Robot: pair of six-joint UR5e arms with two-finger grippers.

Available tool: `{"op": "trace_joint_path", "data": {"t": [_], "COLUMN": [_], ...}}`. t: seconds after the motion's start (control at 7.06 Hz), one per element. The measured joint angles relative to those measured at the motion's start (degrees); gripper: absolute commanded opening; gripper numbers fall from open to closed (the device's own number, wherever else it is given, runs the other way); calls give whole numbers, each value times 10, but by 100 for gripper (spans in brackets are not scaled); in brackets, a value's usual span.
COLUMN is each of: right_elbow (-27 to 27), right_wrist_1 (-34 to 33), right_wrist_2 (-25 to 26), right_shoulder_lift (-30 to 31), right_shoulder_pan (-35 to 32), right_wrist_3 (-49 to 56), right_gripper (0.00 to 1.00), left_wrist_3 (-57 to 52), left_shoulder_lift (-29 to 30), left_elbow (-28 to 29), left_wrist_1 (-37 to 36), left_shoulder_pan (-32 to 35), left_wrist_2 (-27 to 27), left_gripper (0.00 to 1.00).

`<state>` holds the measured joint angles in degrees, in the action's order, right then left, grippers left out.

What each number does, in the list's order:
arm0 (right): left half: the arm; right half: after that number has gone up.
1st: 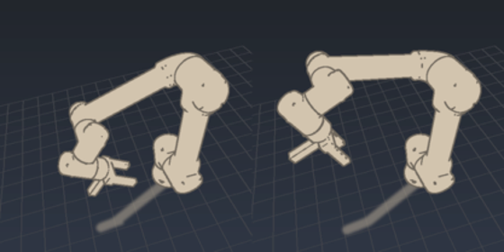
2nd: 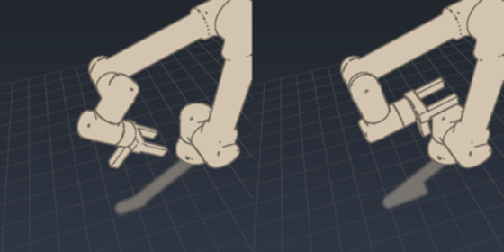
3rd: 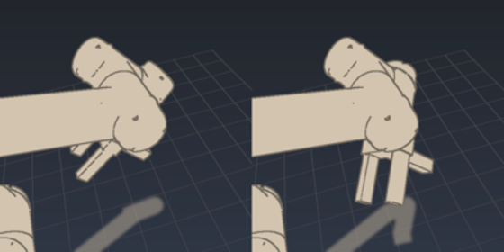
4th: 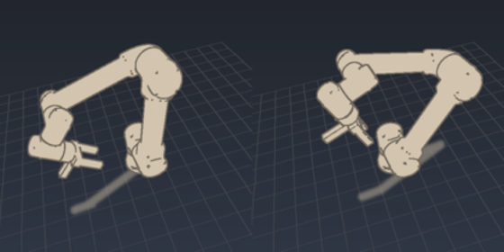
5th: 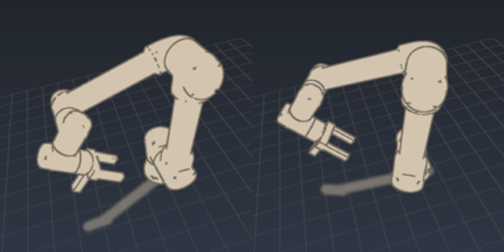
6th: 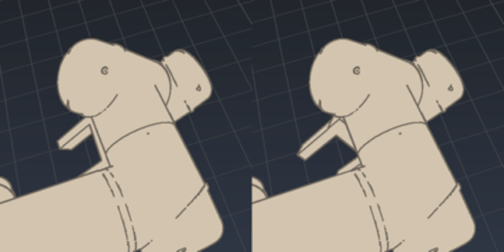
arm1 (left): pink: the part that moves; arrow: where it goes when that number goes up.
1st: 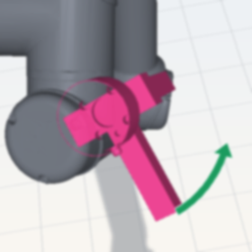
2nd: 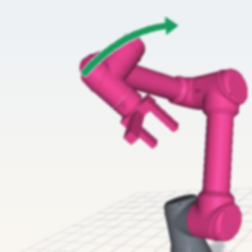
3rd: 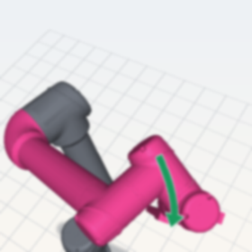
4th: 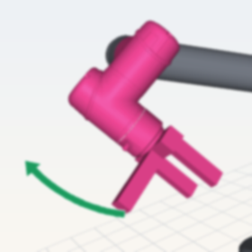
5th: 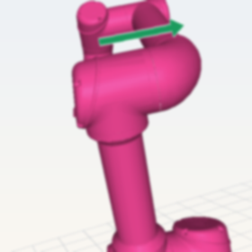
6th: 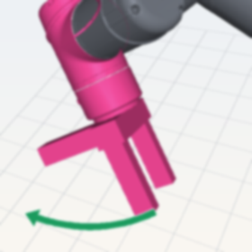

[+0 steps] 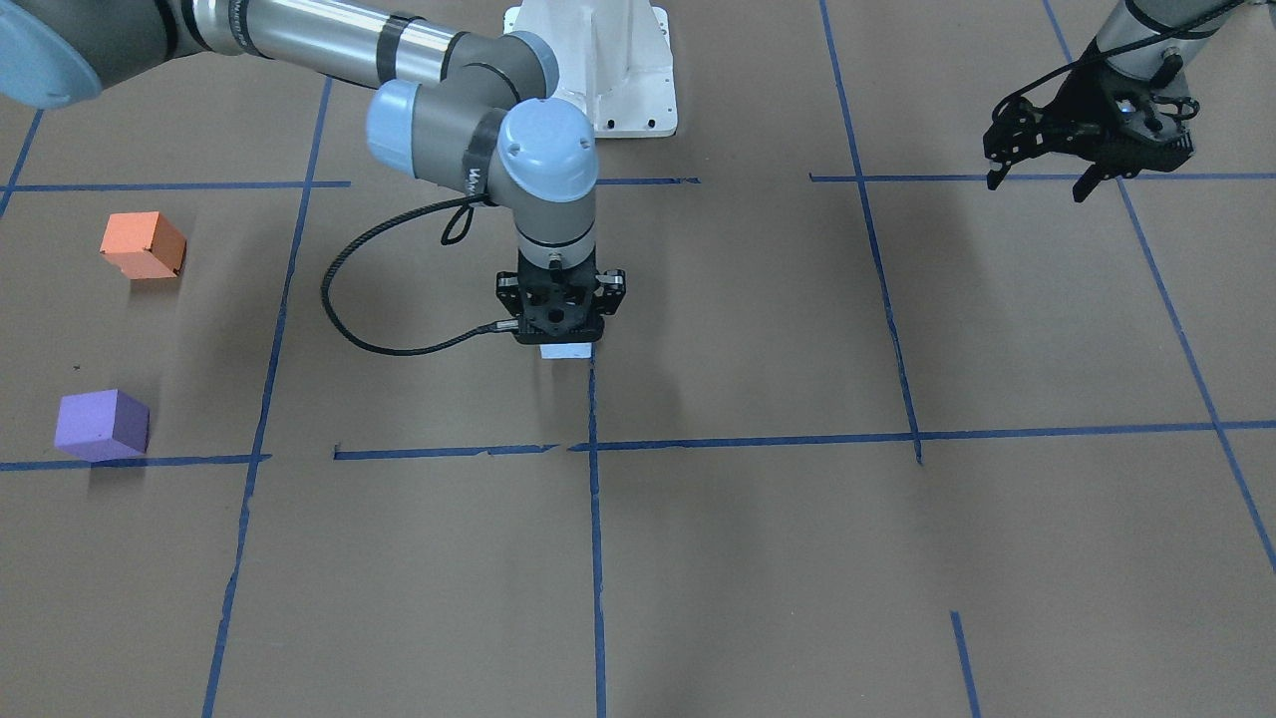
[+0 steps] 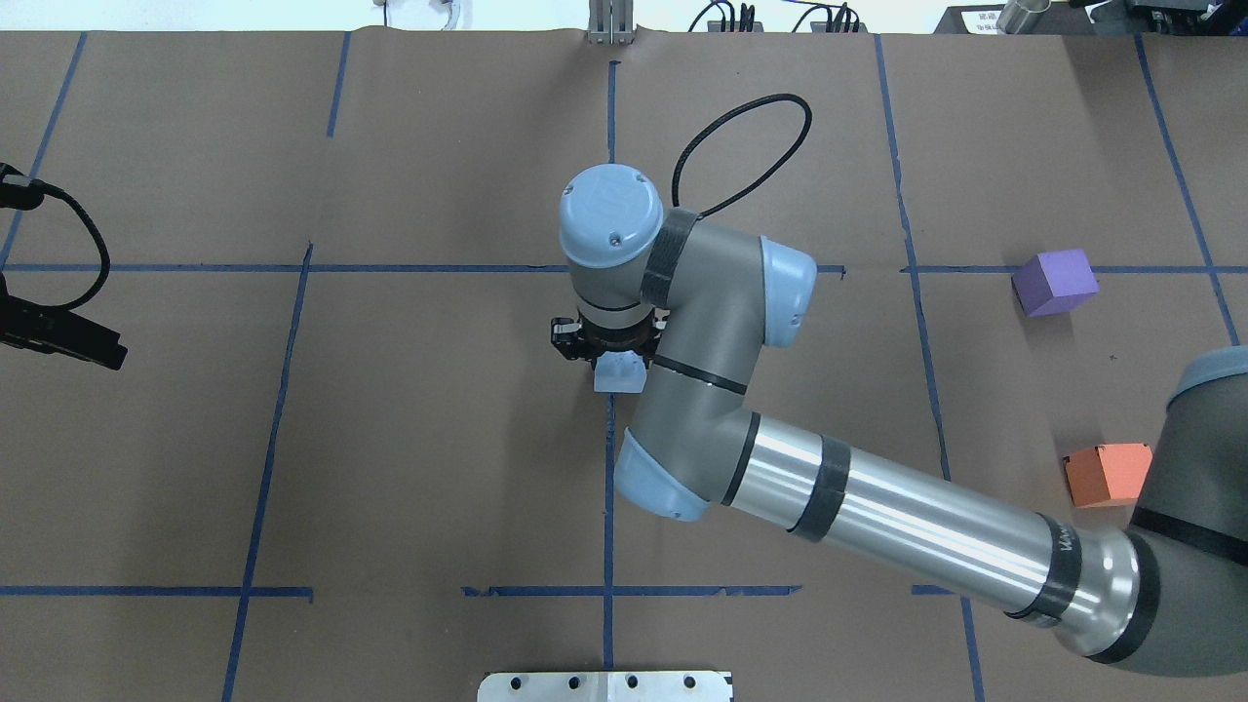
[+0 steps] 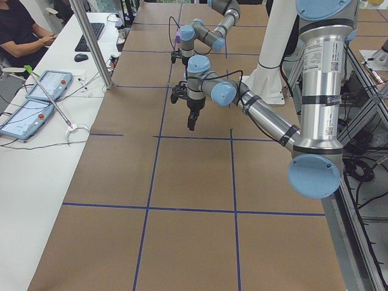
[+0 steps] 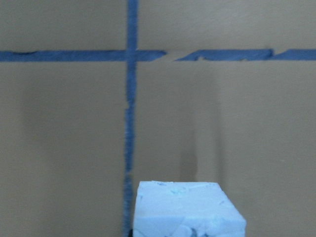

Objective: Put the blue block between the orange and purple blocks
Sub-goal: 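Lower the right gripper onto the light blue cube and grasp it, then carry the blue cube with the right gripper toward the purple and orange cubes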

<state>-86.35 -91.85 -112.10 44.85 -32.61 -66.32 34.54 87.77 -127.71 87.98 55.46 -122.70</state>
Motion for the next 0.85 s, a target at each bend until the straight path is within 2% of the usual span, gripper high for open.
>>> {"op": "trace_joint_path", "data": {"t": [0.42,0.57,0.85], "right_elbow": [-163,-202,-235], "right_wrist_1": [6,10,28], "right_wrist_2": [-45,-55,-77], "right_shoulder_lift": [194,263,380], "right_shoulder_pan": [-74,-107,-178], "right_wrist_3": [85,125,234], "right_gripper": [9,10,10], "left_wrist_3": [0,1,1], "left_shoulder_lift": [0,0,1], "left_elbow": [-1,-1,-2], "left_wrist_1": [0,0,0], "left_shoulder_pan": [0,0,0], "left_wrist_2": [0,0,0], "left_gripper": [100,100,100]}}
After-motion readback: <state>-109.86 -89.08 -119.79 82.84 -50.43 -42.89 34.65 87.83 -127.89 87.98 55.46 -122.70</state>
